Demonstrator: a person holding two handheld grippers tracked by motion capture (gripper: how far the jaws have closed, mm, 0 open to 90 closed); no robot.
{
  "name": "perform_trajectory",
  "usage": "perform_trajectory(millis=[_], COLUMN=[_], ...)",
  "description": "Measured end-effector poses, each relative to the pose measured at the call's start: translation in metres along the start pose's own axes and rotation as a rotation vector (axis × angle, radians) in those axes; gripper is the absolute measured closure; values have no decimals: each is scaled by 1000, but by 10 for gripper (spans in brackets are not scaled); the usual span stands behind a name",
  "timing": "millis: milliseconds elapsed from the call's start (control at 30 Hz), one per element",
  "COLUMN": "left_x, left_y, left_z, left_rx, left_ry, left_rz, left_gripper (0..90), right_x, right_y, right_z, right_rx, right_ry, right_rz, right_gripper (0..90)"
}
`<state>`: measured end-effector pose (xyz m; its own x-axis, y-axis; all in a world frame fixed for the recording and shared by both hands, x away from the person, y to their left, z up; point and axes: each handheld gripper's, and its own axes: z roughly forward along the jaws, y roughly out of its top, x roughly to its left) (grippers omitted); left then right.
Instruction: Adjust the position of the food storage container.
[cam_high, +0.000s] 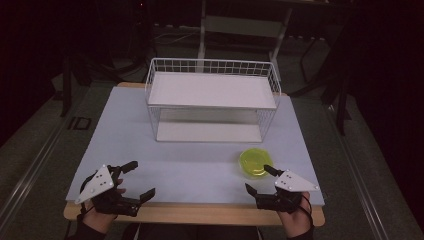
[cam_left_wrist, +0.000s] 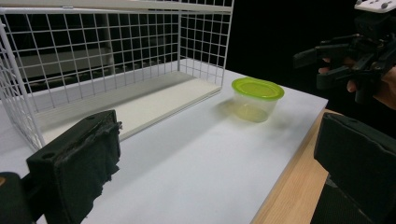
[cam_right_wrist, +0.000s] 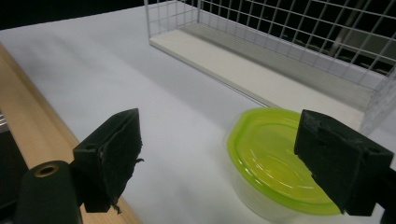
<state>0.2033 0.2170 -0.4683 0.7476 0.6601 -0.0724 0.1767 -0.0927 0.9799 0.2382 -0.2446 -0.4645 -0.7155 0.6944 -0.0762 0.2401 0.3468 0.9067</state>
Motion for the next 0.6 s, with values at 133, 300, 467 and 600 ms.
perform_trajectory(millis=[133, 300, 467, 600], left_x=[-1, -3, -3, -3], left_y=[0, 0, 0, 0], left_z=[0, 2, 1, 1], left_rx=[6, 12, 8, 7], left_ry=[-8, -22, -18, -16], left_rz=[7, 20, 22, 25], left_gripper=[14, 14, 14, 14], right_x=[2, 14, 20, 19], right_y=[1, 18, 32, 40], right_z=[0, -11, -12, -11], right_rx=[-4, -67, -71, -63], right_ry=[20, 50, 86, 75], right_rz=[0, -29, -59, -59], right_gripper=[148, 117, 117, 124])
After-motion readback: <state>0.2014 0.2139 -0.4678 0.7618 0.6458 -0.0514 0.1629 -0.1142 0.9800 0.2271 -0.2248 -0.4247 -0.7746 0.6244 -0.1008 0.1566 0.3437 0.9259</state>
